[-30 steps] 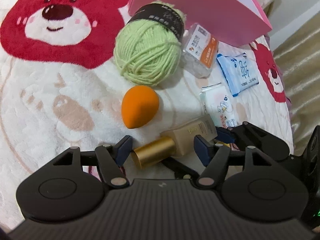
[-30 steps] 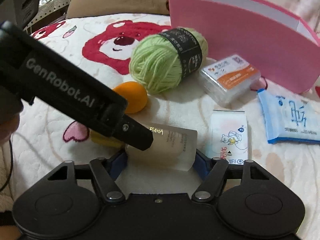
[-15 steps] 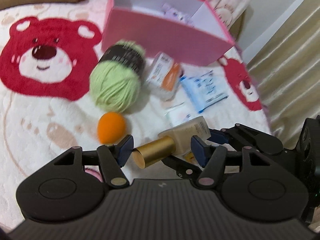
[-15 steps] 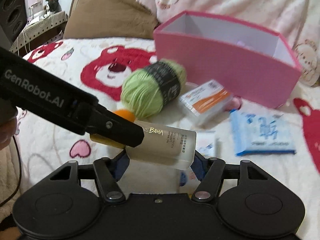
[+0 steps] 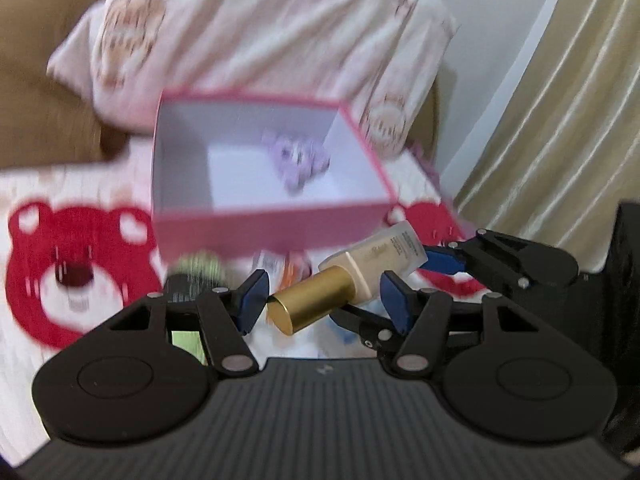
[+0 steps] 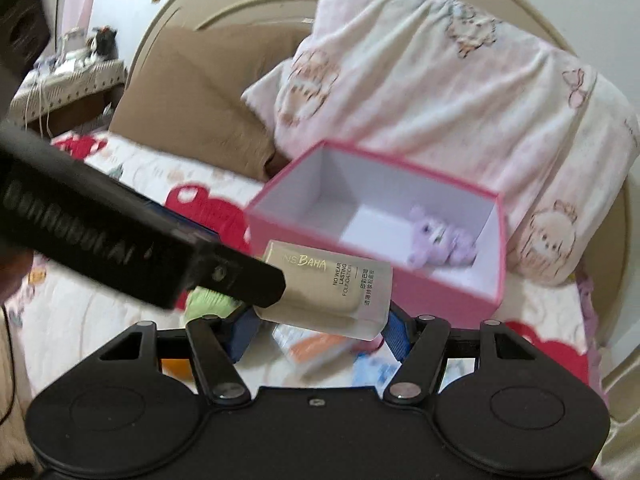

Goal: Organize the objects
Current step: 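Lift the foundation bottle with the left tool and carry it over the box, then lower the bottle beside the plush and open the left tool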

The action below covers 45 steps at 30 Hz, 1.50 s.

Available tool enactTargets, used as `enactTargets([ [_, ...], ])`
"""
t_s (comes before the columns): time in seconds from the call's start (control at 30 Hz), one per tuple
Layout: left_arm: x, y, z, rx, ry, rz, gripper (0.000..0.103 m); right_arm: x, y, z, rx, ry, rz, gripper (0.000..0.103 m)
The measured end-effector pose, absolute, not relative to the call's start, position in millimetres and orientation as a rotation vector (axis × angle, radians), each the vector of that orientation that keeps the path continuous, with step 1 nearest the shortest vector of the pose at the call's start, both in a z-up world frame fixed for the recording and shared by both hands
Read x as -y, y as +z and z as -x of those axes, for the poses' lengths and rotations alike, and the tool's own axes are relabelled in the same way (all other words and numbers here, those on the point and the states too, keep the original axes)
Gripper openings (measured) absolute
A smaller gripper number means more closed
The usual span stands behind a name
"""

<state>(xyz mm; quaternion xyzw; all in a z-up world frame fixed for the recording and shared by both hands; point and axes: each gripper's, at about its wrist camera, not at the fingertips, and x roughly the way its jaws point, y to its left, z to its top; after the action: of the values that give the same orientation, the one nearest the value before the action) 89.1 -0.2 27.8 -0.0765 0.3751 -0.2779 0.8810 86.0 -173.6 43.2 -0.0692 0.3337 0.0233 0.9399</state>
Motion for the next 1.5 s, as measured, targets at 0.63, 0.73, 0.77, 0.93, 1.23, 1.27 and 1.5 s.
enactTargets([
  [0.63, 48.0, 1.1, -266.0, -0.971, -0.548, 0.312, 0.059, 266.8, 13.8, -230.7, -0.872, 0.032, -0.031, 0.069],
  [0.73, 55.3, -16.7, -286.3, -1.003, -0.511, 0.325, 0.059, 273.2, -2.3, -249.9, -0.916, 0.017, -0.063, 0.069],
  [0.77, 58.4, -22.6, -292.7, -1.011, -0.499, 0.328, 0.059, 275.5, -6.5, -256.1, -0.931, 0.010, -0.067, 0.069],
  [0.93, 72.9, -50.7, -319.8, -1.074, -0.450, 0.336, 0.060, 284.6, -28.4, -283.9, -1.009, -0.015, -0.047, 0.069],
  [1.23, 73.9, -91.1, -342.7, -1.163, -0.380, 0.451, 0.059, 278.7, -59.9, -314.8, -1.117, -0.032, 0.117, 0.069],
  [1.27, 74.7, -93.3, -343.7, -1.169, -0.376, 0.451, 0.059, 278.0, -61.8, -316.6, -1.126, -0.038, 0.126, 0.069],
  [1.5, 72.6, -97.7, -343.1, -1.218, -0.308, 0.453, 0.057, 264.4, -64.2, -314.6, -1.141, -0.080, 0.237, 0.069],
])
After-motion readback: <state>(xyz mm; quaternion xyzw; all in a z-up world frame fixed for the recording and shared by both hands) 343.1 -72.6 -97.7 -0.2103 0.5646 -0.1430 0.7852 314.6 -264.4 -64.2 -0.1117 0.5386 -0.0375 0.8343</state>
